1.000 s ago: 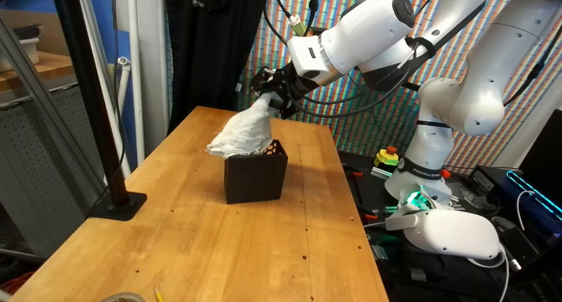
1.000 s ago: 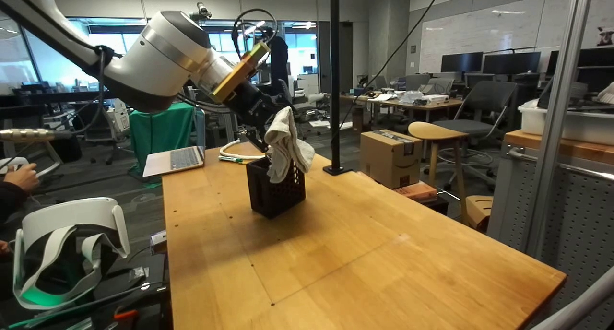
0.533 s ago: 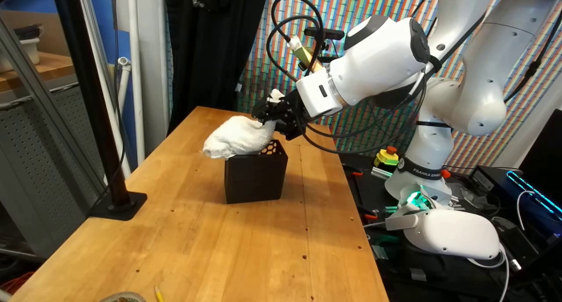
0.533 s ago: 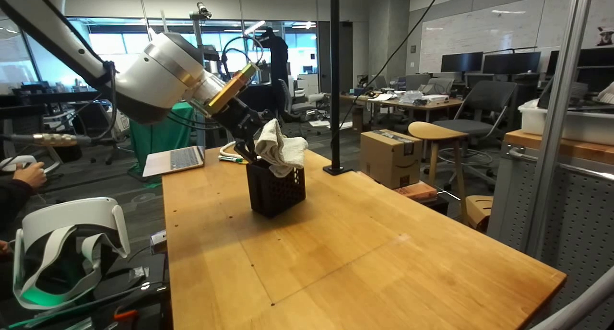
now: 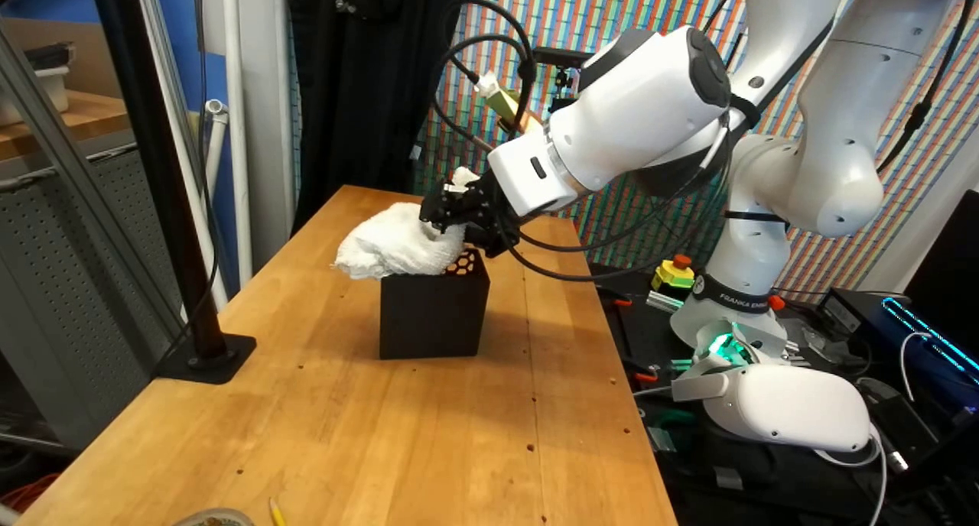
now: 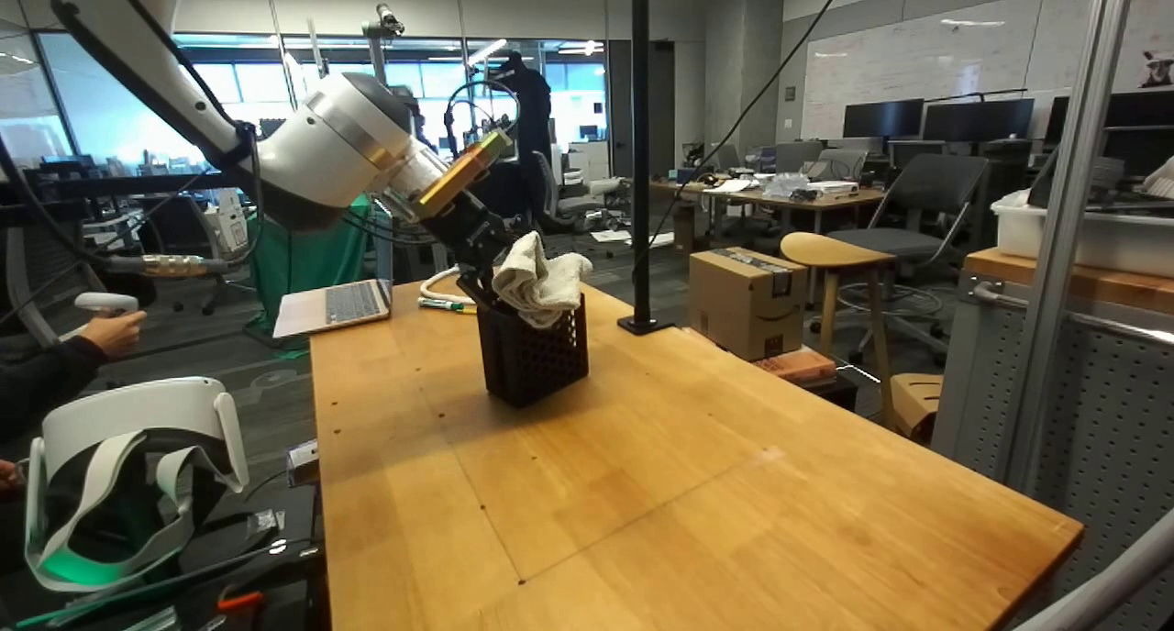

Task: Pick up the cloth from the table and put it in the box

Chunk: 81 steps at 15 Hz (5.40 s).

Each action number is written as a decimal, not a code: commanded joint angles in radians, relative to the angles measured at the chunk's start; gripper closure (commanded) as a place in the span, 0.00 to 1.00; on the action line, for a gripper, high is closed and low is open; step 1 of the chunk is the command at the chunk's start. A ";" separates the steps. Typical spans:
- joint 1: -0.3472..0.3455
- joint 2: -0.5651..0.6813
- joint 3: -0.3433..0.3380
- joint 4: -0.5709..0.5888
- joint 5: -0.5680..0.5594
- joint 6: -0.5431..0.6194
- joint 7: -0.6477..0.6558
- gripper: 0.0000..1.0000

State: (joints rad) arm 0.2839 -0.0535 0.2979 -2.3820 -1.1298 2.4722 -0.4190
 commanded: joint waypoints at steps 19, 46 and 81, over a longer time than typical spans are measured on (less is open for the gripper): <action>-0.060 0.252 -0.018 0.386 0.911 -0.287 -0.610 0.96; 0.028 0.343 -0.013 0.435 0.774 -0.452 -0.320 0.65; 0.035 -0.023 0.019 0.295 0.656 -0.346 -0.272 0.66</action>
State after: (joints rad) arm 0.3258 -0.0682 0.3273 -2.0834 -0.4664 2.0851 -0.6811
